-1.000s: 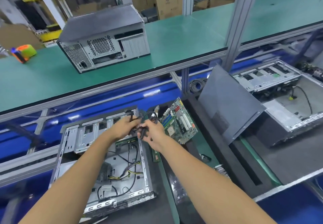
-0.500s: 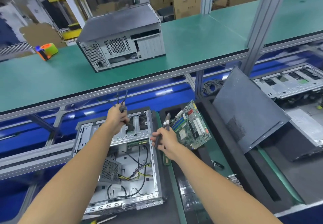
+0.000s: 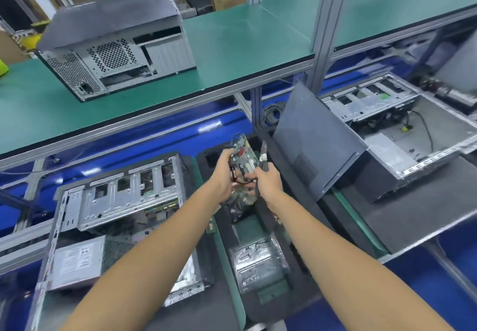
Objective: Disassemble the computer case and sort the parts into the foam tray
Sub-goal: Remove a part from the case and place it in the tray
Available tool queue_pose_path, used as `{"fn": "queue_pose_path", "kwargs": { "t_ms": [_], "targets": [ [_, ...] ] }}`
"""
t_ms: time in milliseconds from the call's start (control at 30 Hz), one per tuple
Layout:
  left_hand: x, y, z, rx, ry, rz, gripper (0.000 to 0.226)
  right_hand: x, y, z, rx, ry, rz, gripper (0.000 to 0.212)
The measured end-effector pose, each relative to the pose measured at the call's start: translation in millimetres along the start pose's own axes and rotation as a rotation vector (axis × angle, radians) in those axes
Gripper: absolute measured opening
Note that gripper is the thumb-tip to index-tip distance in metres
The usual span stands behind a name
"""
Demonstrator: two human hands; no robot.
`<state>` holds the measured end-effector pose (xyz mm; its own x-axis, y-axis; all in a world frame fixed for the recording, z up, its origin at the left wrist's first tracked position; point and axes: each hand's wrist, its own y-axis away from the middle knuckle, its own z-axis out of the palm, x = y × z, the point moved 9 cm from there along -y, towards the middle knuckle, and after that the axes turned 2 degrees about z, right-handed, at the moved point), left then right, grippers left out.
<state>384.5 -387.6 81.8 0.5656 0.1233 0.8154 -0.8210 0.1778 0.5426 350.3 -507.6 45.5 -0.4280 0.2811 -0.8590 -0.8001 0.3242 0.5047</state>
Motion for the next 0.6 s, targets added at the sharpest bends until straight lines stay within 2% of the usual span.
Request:
{"fn": "queue_pose_path", "kwargs": {
  "t_ms": [67,200,267,333,433,600],
  "targets": [
    [-37,-8,34,-0.049,-0.050,-0.062,0.036,1,-5,-41,0.075,0.157,-0.019,0.007],
    [-93,-26,74,-0.029,-0.321,-0.058,0.070,17,-9,-102,0.173,0.294,0.047,0.018],
    [-111,-29,86,0.005,-0.365,-0.043,0.076,24,-11,-124,0.212,0.350,0.056,0.013],
    [-129,-27,92,0.054,-0.367,-0.109,0.082,29,-14,-140,0.231,0.406,0.039,0.010],
    [-151,-22,90,0.070,-0.597,-0.213,0.090,39,-21,-148,0.180,0.430,0.029,0.013],
    [-154,-32,77,-0.003,-0.945,-0.171,0.087,69,-24,-150,0.084,0.336,0.179,0.025]
  ]
}}
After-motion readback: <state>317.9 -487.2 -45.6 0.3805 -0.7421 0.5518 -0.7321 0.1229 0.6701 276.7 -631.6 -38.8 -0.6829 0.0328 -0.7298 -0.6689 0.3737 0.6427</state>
